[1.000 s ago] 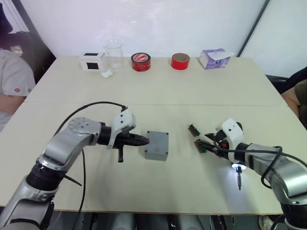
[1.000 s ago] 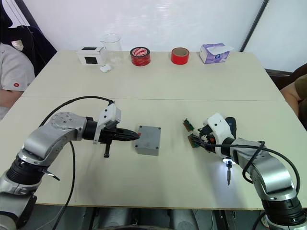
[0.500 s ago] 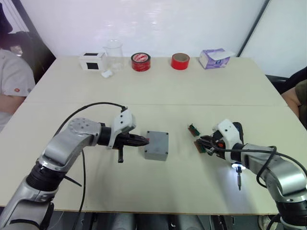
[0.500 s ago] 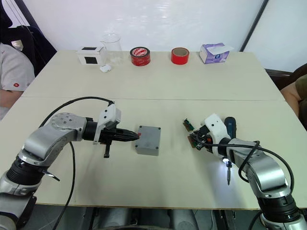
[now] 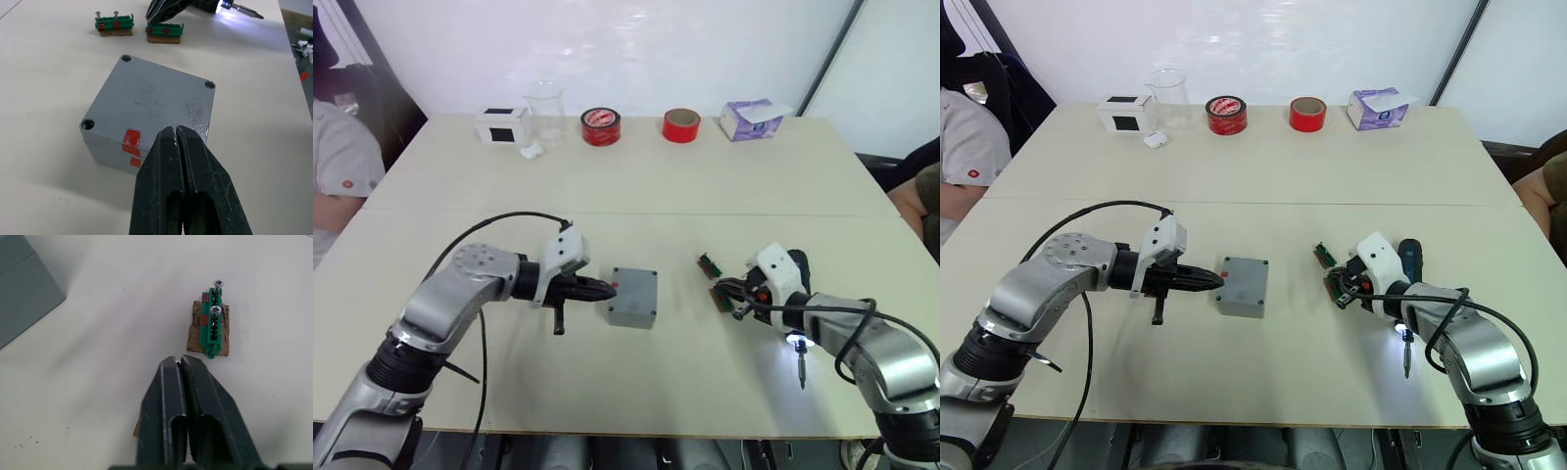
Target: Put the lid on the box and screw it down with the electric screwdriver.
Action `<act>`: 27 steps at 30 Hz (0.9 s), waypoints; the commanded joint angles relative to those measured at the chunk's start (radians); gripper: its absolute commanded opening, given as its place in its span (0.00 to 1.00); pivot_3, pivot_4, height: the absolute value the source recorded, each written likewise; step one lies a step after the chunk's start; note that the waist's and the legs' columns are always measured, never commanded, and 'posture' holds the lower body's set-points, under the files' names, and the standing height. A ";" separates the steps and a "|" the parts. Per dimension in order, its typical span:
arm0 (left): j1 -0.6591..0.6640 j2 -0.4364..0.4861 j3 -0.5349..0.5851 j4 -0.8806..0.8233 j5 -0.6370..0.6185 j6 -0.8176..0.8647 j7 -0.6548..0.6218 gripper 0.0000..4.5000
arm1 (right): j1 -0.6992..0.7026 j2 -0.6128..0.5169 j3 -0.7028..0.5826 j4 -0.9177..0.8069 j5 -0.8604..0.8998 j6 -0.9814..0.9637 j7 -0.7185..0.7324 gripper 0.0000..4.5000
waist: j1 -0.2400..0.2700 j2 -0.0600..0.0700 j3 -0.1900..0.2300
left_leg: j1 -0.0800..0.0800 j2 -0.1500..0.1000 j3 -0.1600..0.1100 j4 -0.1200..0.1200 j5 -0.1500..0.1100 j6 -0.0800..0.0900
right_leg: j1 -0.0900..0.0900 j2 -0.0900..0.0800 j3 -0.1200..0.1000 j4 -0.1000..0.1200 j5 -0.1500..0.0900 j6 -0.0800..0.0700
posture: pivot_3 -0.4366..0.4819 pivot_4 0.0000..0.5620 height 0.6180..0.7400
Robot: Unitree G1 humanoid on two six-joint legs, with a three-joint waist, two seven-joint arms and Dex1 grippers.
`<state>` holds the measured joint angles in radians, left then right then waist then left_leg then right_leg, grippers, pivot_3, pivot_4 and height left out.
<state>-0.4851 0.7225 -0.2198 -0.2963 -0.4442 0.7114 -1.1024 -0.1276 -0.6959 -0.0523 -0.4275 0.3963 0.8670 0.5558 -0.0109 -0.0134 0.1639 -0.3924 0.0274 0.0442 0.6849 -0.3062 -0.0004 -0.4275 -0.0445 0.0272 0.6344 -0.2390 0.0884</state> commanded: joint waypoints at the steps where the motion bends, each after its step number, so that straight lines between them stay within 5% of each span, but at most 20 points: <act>1: -0.008 0.002 0.009 -0.018 0.003 -0.018 0.001 0.00 | -0.011 0.000 -0.004 -0.010 -0.008 -0.016 0.001 0.01 | 0.000 0.000 0.000 | 0.000 0.000 0.000 0.000 0.000 0.000 | 0.000 0.000 0.000 0.000 0.000 0.000 | 0.48 0.27 1.00; 19: -0.010 0.004 0.075 0.054 -0.029 -0.007 0.010 0.00 | -0.064 -0.012 -0.132 -0.148 0.119 0.077 0.010 0.01 | -0.001 0.000 0.000 | 0.000 0.000 0.000 0.000 0.000 0.000 | 0.000 0.000 0.000 0.000 0.000 0.000 | 0.48 0.27 1.00; 27: 0.008 0.037 0.125 0.061 -0.058 0.018 -0.003 0.00 | -0.208 0.062 0.022 -0.174 0.153 0.069 0.011 0.01 | -0.003 0.000 0.000 | 0.000 0.001 -0.001 -0.001 0.000 0.000 | 0.000 0.001 0.000 0.000 0.000 0.000 | 0.48 0.27 1.00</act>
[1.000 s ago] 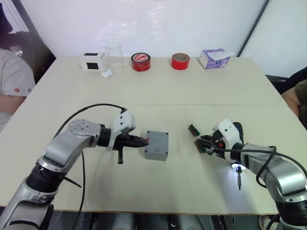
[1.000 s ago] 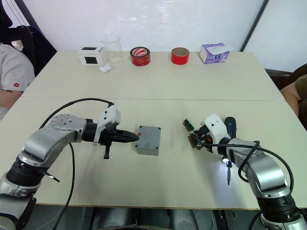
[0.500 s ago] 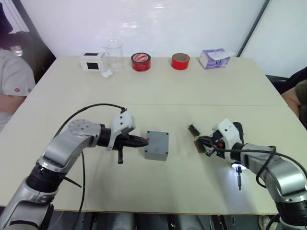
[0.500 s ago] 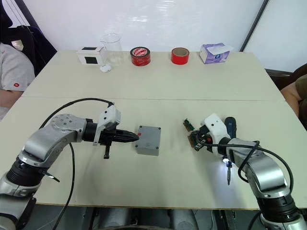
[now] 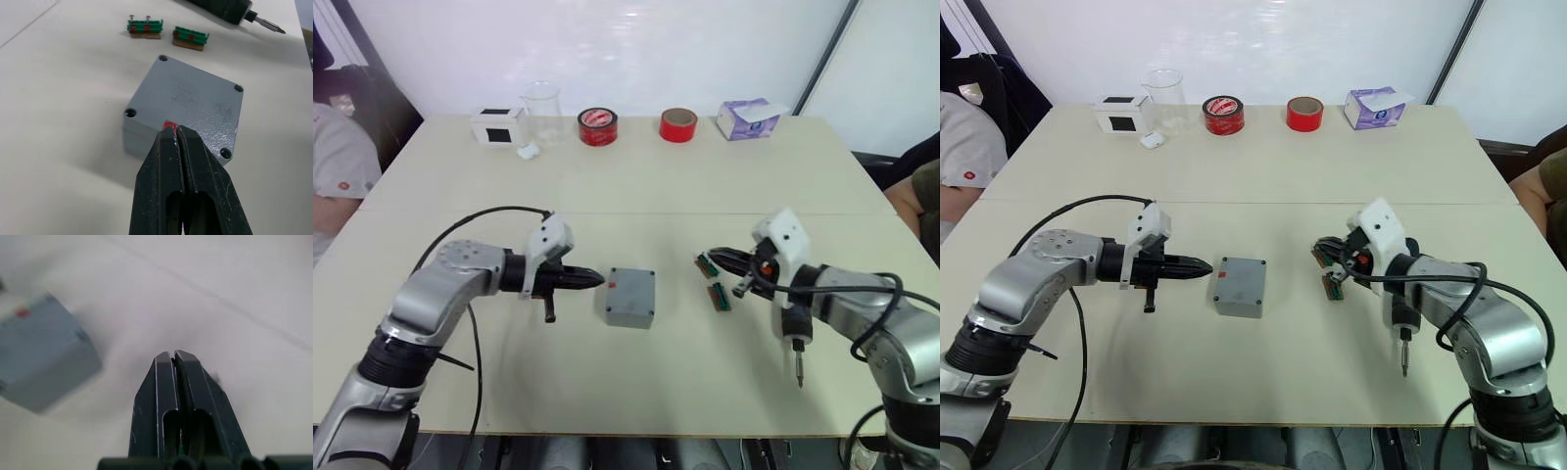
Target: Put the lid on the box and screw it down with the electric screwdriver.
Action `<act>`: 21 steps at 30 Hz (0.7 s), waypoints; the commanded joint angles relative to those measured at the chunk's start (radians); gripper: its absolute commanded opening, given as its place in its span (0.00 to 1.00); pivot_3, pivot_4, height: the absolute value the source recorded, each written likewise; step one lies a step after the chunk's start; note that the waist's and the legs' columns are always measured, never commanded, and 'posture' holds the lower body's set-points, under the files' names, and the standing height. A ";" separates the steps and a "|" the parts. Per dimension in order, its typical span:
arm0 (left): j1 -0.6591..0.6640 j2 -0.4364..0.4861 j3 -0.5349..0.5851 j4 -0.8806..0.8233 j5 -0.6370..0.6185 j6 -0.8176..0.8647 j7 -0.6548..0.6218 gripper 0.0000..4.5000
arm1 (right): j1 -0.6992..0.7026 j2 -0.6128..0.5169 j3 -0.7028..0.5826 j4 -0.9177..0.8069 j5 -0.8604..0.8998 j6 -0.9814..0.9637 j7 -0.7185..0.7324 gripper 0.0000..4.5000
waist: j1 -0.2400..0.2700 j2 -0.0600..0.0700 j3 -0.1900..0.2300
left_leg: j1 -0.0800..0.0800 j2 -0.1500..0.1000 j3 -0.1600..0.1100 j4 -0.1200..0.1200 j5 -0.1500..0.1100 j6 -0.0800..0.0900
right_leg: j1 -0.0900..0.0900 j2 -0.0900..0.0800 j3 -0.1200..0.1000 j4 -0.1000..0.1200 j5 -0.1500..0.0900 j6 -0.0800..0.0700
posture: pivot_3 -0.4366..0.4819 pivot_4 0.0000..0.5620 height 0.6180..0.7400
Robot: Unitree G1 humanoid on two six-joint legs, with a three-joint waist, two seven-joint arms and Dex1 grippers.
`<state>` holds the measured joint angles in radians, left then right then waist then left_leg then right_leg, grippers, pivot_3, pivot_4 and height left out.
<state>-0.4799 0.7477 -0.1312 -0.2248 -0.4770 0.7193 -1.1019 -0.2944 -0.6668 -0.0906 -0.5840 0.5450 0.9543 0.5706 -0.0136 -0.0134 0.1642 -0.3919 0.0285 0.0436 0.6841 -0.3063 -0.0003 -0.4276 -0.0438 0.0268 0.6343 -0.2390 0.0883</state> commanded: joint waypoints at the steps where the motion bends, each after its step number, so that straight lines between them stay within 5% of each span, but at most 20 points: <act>1: 0.005 0.011 0.042 -0.010 -0.031 0.016 0.000 0.00 | -0.053 0.042 0.090 -0.008 -0.007 -0.021 -0.005 0.01 | 0.001 0.000 0.000 | 0.000 0.000 0.000 0.000 0.000 0.000 | 0.000 0.000 0.000 0.000 0.000 0.000 | 0.48 0.27 1.00; 7: 0.028 0.001 0.060 -0.027 -0.055 0.037 0.022 0.00 | -0.084 0.057 0.201 0.018 -0.049 -0.038 0.004 0.01 | 0.003 0.000 0.000 | -0.001 -0.001 0.000 0.000 0.000 0.000 | 0.000 -0.002 0.000 -0.001 0.000 0.000 | 0.48 0.27 1.00; 21: 0.041 -0.013 0.034 -0.056 -0.057 0.040 0.061 0.00 | -0.095 0.073 0.222 0.067 -0.087 -0.068 0.006 0.01 | 0.001 -0.001 0.000 | -0.001 -0.001 0.000 0.000 0.000 0.000 | 0.000 -0.001 0.000 -0.001 0.000 0.000 | 0.48 0.27 1.00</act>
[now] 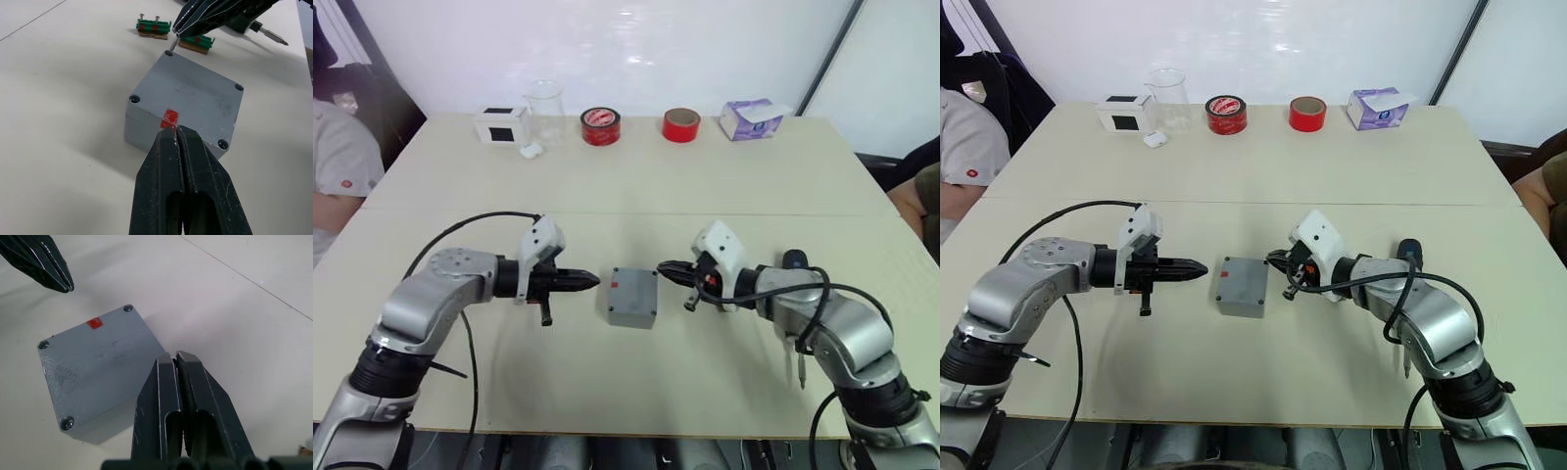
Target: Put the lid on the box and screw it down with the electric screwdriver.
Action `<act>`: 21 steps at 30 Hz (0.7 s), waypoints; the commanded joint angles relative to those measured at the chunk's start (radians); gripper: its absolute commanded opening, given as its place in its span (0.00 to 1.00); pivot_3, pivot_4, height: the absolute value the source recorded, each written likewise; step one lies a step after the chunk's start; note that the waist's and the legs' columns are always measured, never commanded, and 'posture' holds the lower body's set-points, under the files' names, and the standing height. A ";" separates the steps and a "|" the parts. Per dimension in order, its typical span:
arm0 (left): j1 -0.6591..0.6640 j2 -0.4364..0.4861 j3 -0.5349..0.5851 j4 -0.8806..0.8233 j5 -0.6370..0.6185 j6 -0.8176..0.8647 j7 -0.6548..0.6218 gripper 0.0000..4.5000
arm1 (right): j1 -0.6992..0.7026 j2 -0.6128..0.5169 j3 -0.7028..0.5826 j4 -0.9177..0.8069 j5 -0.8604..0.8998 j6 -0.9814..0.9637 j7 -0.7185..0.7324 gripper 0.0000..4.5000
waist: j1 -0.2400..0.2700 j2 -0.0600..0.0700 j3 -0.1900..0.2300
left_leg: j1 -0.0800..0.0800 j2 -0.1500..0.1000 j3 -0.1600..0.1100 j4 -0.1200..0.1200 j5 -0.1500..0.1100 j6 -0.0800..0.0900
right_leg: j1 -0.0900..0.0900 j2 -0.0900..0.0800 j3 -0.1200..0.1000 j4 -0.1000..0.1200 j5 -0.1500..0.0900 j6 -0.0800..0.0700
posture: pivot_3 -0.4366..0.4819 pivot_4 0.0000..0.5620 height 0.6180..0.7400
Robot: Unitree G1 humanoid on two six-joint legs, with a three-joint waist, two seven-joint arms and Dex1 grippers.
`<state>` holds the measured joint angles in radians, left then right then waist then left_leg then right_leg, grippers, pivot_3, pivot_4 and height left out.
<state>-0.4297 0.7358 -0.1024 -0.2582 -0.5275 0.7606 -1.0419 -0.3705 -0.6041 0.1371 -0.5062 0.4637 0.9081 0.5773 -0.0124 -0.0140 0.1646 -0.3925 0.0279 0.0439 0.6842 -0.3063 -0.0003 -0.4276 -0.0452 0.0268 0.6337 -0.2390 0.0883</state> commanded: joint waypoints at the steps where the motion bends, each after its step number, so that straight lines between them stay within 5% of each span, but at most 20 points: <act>1: -0.010 -0.002 0.003 -0.023 -0.006 -0.001 0.002 0.00 | -0.018 0.012 -0.004 -0.010 -0.007 -0.022 -0.001 0.01 | 0.000 0.000 0.000 | 0.000 0.000 0.000 0.000 0.000 0.000 | 0.000 0.000 0.000 0.000 0.000 0.000 | 0.48 0.27 1.00; 21: -0.022 -0.007 -0.013 -0.024 -0.002 -0.001 0.005 0.00 | -0.031 0.003 -0.045 -0.036 0.010 -0.004 0.015 0.01 | 0.001 0.000 0.000 | 0.000 0.000 0.000 0.000 0.000 0.000 | 0.000 0.000 0.000 0.000 0.000 0.000 | 0.48 0.27 1.00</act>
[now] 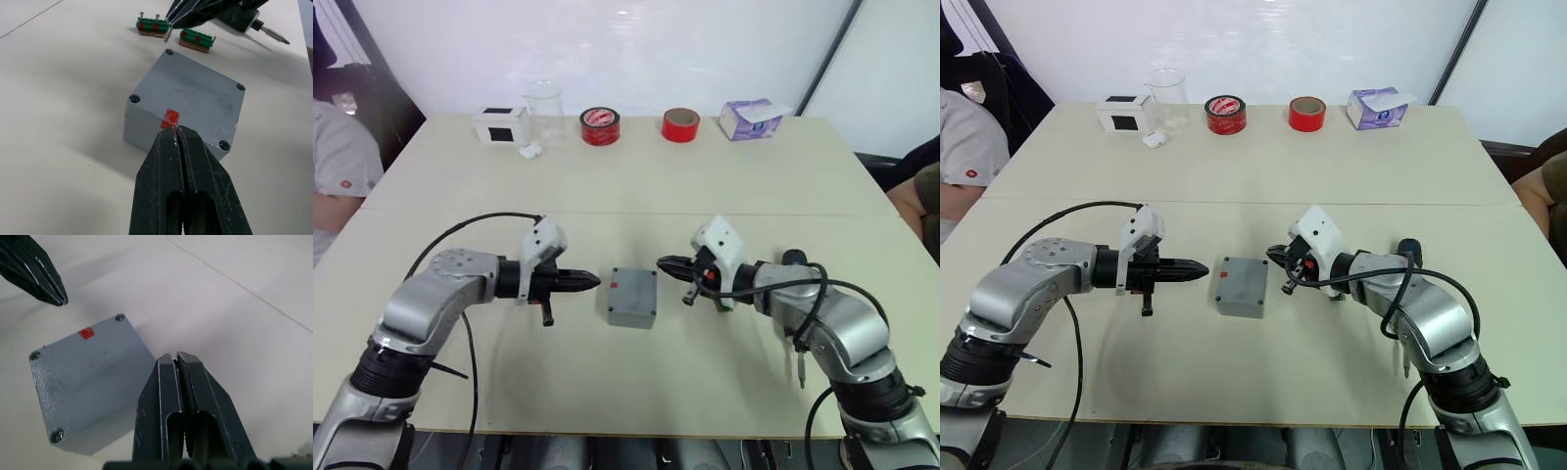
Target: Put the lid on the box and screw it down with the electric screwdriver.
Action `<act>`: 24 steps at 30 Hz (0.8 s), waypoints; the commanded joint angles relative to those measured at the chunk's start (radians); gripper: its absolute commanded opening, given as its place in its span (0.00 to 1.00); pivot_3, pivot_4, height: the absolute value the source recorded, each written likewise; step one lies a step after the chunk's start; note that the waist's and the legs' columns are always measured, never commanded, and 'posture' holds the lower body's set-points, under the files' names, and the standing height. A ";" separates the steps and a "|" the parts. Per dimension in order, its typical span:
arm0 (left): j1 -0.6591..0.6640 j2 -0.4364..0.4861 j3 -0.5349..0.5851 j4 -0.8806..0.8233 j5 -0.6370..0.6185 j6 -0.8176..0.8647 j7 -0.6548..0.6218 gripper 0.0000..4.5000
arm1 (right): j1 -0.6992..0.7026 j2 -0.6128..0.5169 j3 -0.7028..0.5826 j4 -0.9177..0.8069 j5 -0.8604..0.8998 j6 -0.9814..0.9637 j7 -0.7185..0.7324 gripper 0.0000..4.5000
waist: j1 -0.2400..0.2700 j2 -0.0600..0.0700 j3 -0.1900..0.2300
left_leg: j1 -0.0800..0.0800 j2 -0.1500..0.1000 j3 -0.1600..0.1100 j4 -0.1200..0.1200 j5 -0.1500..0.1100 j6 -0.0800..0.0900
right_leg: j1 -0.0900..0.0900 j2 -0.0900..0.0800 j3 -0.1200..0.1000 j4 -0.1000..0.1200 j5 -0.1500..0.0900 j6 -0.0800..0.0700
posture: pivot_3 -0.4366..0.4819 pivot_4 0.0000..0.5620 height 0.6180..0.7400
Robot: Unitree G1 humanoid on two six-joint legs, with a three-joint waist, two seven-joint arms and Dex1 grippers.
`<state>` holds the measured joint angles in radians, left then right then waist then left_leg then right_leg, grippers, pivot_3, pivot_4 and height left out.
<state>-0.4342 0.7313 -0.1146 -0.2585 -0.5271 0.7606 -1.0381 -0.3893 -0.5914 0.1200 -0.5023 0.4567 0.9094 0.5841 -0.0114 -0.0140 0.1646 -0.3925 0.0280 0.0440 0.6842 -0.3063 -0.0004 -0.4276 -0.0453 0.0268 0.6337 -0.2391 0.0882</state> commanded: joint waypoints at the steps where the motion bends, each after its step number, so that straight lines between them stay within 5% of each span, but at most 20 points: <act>1: -0.018 -0.003 -0.002 -0.022 -0.002 -0.003 0.001 0.00 | -0.012 -0.009 -0.028 -0.040 0.017 -0.004 0.010 0.01 | 0.000 0.000 0.000 | 0.000 0.000 0.000 0.000 0.000 0.000 | 0.000 0.000 0.000 0.000 0.000 0.000 | 0.48 0.27 1.00; 24: -0.007 0.002 -0.007 -0.022 0.003 -0.011 0.000 0.00 | 0.008 0.013 0.005 -0.033 0.010 -0.007 0.020 0.01 | -0.001 0.000 0.000 | 0.000 0.000 0.000 0.000 0.000 0.000 | 0.000 0.000 0.000 0.000 0.000 0.000 | 0.48 0.27 1.00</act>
<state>-0.4367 0.7278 -0.1329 -0.2579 -0.5230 0.7591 -1.0384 -0.3691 -0.5864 0.1272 -0.5047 0.4577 0.9106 0.6032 -0.0125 -0.0140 0.1646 -0.3925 0.0281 0.0440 0.6841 -0.3063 -0.0003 -0.4276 -0.0453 0.0267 0.6335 -0.2391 0.0880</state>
